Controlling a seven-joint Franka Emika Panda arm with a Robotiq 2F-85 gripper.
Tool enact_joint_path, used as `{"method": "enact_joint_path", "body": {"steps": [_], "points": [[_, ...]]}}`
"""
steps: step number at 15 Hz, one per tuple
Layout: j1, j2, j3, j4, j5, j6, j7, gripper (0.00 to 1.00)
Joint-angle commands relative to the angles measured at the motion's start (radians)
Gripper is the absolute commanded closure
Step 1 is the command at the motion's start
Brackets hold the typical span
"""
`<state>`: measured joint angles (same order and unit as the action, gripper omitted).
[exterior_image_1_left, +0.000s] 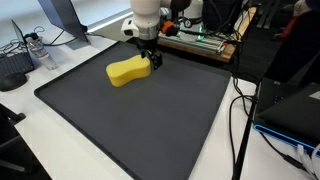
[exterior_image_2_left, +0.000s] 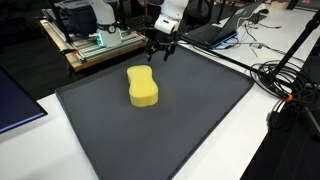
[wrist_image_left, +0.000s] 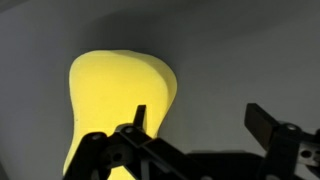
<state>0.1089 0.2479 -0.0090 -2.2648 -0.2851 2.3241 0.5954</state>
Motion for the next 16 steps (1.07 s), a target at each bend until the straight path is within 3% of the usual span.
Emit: {"method": "enact_joint_path", "body": {"steps": [1, 9, 16], "points": [[0.024, 0.072, -0.025, 0.048, -0.023, -0.015, 0.063, 0.00], [0.094, 0.161, -0.094, 0.098, -0.112, -0.076, 0.302, 0.00], [0.108, 0.195, -0.108, 0.125, -0.167, -0.147, 0.440, 0.00]]}}
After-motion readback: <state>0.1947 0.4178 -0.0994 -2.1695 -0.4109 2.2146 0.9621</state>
